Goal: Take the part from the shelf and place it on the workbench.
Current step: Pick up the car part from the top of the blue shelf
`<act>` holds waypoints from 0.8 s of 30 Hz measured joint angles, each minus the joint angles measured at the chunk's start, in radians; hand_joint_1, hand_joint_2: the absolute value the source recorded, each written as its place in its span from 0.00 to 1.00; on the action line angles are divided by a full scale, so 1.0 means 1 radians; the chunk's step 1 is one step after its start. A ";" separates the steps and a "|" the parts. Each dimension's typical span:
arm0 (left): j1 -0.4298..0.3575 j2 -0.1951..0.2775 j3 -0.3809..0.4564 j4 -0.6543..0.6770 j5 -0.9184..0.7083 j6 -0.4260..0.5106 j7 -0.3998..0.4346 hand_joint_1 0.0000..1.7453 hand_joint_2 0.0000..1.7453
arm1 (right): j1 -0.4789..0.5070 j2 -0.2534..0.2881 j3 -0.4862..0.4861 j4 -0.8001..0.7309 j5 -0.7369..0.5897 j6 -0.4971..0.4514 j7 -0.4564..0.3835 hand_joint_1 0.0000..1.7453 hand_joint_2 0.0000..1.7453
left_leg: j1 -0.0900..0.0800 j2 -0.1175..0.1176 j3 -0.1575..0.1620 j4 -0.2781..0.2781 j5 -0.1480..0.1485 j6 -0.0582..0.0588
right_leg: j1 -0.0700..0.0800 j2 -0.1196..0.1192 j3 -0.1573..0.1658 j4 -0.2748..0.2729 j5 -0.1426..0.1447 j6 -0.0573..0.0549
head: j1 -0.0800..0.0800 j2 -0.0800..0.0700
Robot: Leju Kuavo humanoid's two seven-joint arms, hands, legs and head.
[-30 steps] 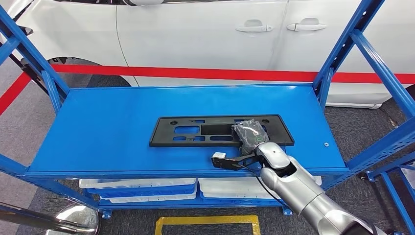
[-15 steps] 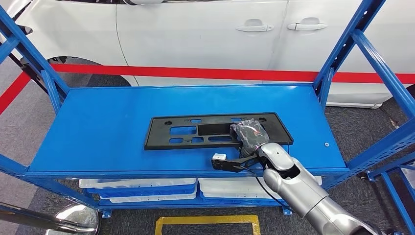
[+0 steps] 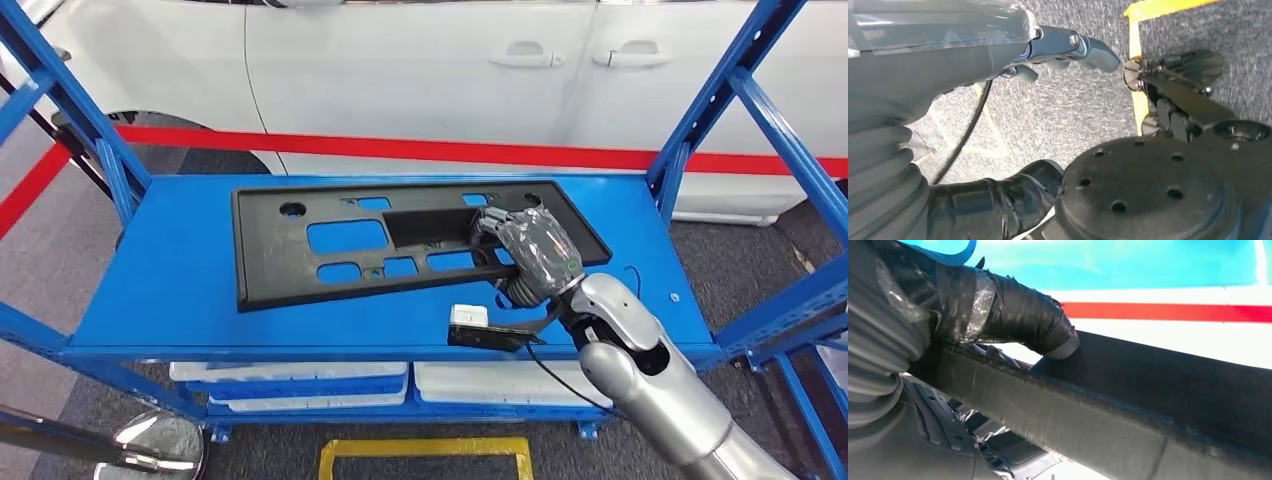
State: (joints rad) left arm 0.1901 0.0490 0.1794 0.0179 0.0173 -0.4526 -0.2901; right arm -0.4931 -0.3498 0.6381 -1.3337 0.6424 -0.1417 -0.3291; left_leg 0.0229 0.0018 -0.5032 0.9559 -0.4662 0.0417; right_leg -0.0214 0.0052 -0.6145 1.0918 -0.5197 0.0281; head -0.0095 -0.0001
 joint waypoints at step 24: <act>-0.009 0.019 -0.051 0.000 -0.007 -0.011 -0.002 0.00 1.00 | 0.059 -0.056 -0.002 -0.230 -0.119 0.115 -0.071 1.00 1.00 | -0.026 -0.003 0.038 0.073 -0.095 0.006 | 0.024 -0.004 -0.050 -0.040 0.109 -0.055 | -0.001 0.000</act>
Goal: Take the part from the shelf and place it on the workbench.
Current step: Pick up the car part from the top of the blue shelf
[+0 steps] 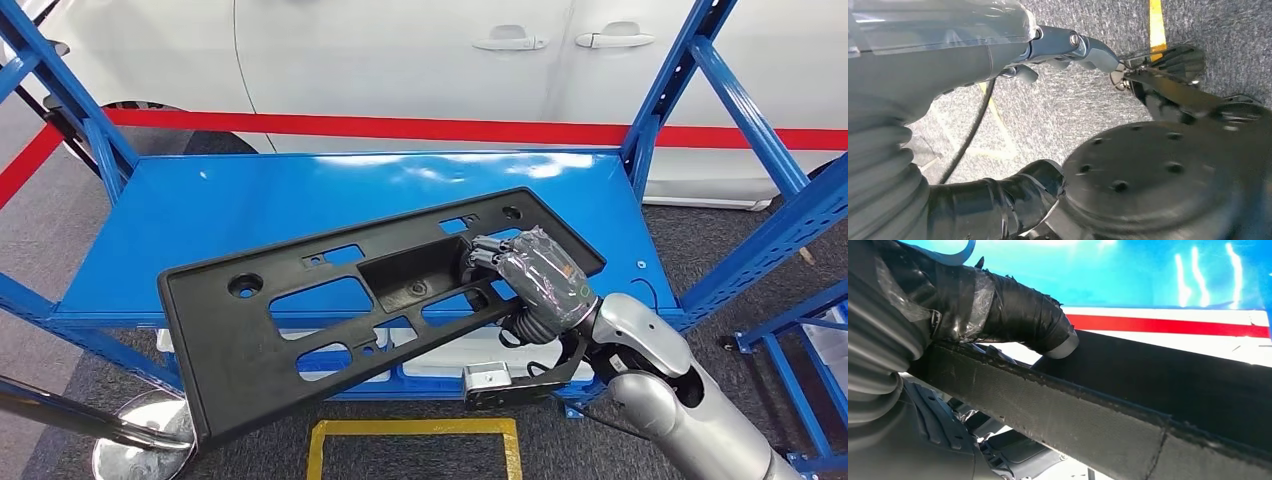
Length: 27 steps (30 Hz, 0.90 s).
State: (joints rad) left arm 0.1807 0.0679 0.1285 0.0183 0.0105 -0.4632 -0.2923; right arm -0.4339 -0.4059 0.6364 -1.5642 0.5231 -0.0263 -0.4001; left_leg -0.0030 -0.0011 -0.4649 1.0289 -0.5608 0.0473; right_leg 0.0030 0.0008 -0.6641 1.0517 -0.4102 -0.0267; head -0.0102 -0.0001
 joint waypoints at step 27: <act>-0.003 -0.024 -0.037 0.001 -0.021 0.063 0.015 0.00 1.00 | 0.084 0.004 0.004 -0.023 0.032 -0.066 -0.025 1.00 1.00 | 0.015 0.004 -0.185 0.257 -0.013 -0.049 | -0.020 0.035 0.031 -0.017 -0.022 0.006 | 0.001 0.000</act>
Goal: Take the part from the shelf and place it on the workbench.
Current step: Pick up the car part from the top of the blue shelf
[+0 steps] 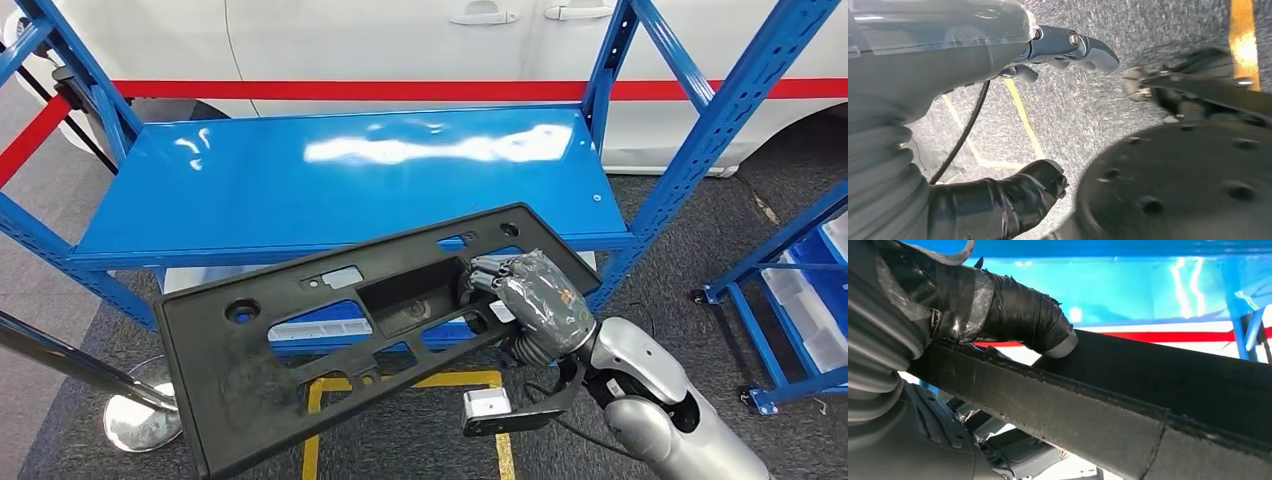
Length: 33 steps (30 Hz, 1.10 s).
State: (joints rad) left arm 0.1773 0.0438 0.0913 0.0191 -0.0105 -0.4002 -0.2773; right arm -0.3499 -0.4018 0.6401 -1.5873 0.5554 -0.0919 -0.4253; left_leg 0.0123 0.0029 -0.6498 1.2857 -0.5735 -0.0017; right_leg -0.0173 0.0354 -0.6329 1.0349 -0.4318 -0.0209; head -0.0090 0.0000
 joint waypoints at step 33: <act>0.004 0.010 -0.018 0.000 0.010 -0.035 -0.022 0.00 1.00 | 0.012 -0.009 -0.021 -0.004 -0.045 0.090 0.027 1.00 1.00 | -0.003 -0.034 0.131 -0.175 0.047 0.015 | 0.001 0.017 -0.008 -0.008 0.017 0.007 | 0.000 0.000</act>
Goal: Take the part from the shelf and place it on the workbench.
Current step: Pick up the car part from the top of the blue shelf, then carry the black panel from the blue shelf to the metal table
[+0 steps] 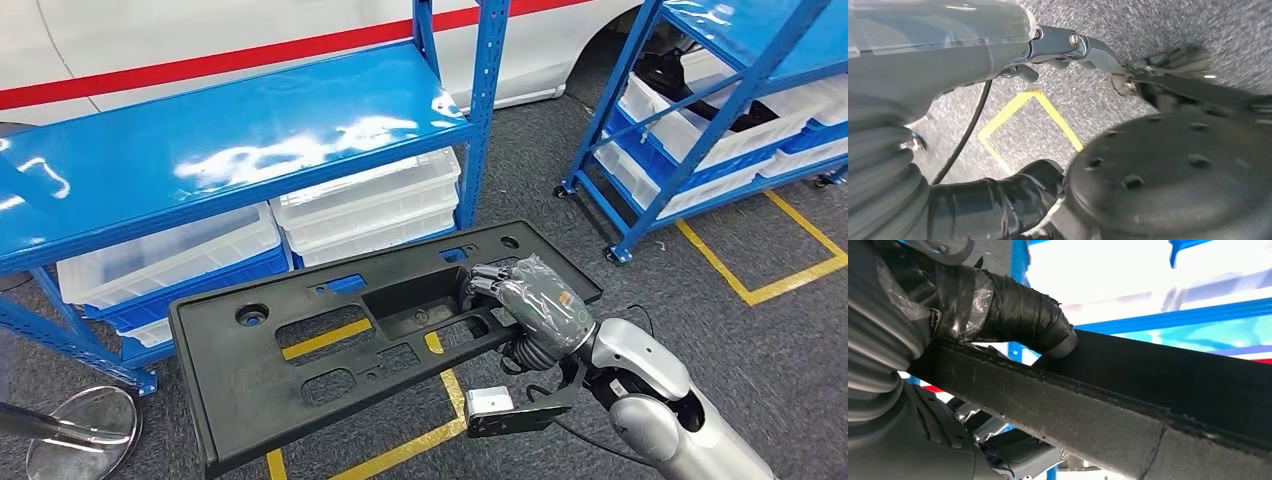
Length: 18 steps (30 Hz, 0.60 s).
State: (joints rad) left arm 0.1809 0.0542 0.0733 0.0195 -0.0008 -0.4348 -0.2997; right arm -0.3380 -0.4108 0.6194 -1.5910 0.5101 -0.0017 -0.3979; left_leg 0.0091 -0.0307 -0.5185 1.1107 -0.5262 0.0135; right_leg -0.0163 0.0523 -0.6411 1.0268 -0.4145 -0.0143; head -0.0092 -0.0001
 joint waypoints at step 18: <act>0.002 0.019 -0.008 0.000 -0.009 -0.021 -0.016 0.00 1.00 | -0.001 -0.016 -0.015 -0.009 -0.012 0.000 0.008 1.00 1.00 | -0.011 0.140 -0.104 -0.084 0.105 0.012 | 0.003 -0.107 0.164 -0.002 -0.133 0.034 | 0.003 0.000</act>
State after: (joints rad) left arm 0.1833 0.0734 0.0649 0.0195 -0.0093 -0.4556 -0.3155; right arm -0.3390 -0.4263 0.6049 -1.5999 0.4980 -0.0020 -0.3895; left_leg -0.0018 0.1097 -0.6221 1.0263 -0.4207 0.0254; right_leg -0.0138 -0.0544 -0.4770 1.0249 -0.5475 0.0196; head -0.0060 -0.0002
